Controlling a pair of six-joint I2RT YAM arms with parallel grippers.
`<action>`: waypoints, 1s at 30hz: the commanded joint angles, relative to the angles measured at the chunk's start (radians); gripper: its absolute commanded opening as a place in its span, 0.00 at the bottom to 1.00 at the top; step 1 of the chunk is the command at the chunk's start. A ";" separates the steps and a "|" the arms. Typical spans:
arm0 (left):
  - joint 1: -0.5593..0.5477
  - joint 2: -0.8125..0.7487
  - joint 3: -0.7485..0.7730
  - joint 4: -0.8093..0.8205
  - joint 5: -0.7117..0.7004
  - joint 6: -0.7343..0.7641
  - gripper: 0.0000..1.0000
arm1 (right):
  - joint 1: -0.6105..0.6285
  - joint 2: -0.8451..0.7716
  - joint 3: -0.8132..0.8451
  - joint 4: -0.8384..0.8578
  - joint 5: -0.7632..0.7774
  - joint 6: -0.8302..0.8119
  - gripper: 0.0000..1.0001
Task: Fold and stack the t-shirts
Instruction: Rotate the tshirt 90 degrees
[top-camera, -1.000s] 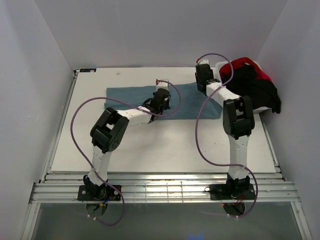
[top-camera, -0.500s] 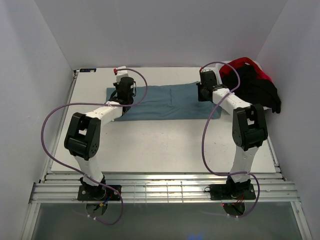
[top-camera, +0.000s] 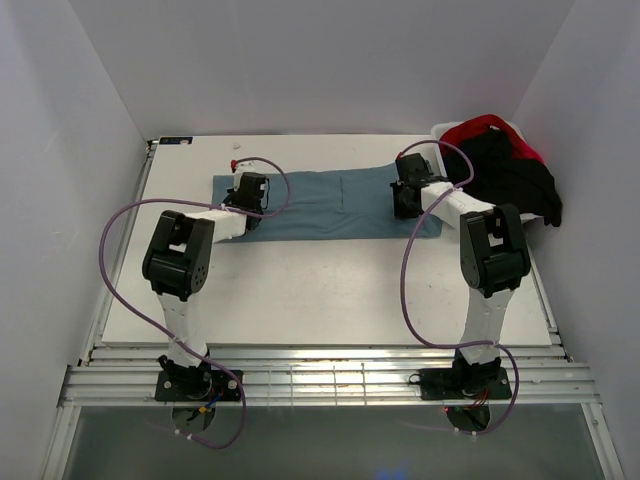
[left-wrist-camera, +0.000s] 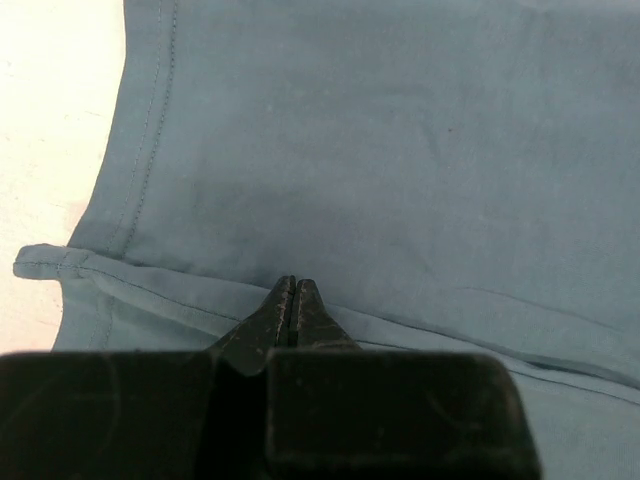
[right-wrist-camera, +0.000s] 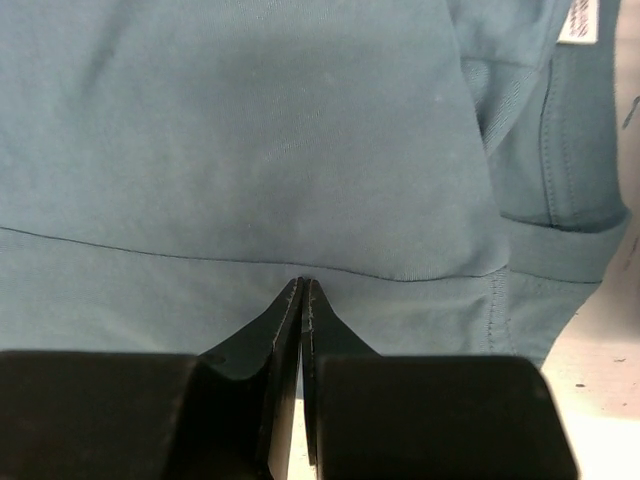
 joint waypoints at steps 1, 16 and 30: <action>0.010 0.001 -0.008 0.019 0.002 -0.002 0.00 | 0.003 0.006 0.016 -0.016 -0.008 0.018 0.08; 0.032 -0.192 -0.114 0.071 -0.036 -0.066 0.00 | 0.008 0.011 -0.007 -0.011 -0.005 0.018 0.08; 0.032 -0.341 -0.205 -0.052 -0.064 -0.171 0.00 | 0.019 0.014 -0.011 -0.011 -0.011 0.026 0.08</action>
